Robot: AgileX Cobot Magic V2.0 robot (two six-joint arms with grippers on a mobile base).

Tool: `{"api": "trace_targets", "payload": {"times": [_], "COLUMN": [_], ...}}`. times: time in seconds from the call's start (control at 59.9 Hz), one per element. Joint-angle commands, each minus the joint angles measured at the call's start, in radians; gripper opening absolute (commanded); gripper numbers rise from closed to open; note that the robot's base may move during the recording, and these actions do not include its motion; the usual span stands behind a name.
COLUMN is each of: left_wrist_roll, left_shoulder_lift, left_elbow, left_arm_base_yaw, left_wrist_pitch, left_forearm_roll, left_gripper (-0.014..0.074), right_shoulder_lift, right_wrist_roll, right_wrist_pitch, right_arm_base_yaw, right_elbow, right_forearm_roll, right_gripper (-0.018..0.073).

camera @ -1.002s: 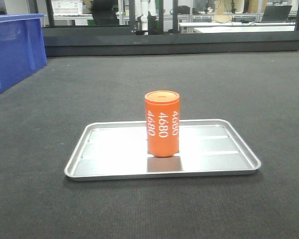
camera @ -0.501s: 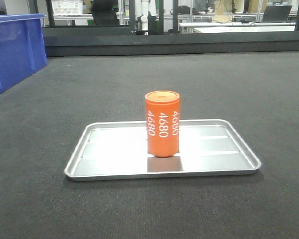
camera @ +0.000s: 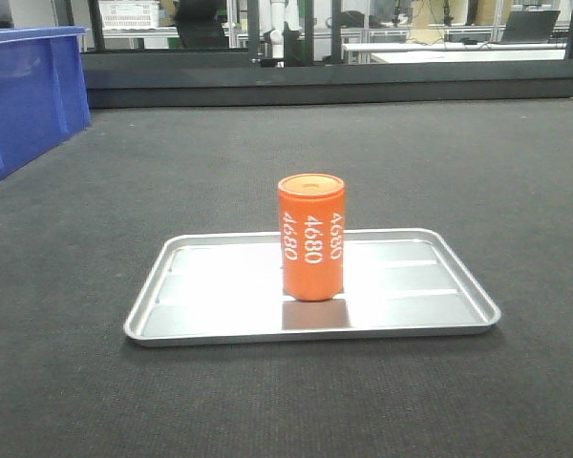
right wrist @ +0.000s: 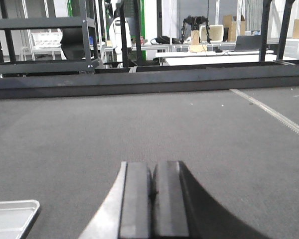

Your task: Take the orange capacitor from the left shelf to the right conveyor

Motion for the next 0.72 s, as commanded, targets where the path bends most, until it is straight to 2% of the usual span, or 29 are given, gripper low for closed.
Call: {"api": "trace_targets", "payload": {"times": [0.0,0.701], "left_wrist_roll": [-0.006,-0.006], "left_shoulder_lift": [-0.007,-0.007], "left_elbow": [0.022,0.022], "left_arm_base_yaw": [-0.002,-0.002], "left_wrist_pitch": [-0.091,-0.091], "left_forearm_roll": [-0.002,-0.002], "left_gripper": [-0.0126,-0.0126], "right_shoulder_lift": [-0.021,-0.021], "right_wrist_roll": [0.001,0.001], "right_wrist_pitch": [-0.078,-0.078], "right_arm_base_yaw": [0.001,0.001], "right_elbow": [-0.02,-0.02], "right_forearm_roll": [-0.007,-0.007], "right_gripper": [0.0056,0.0056]}}
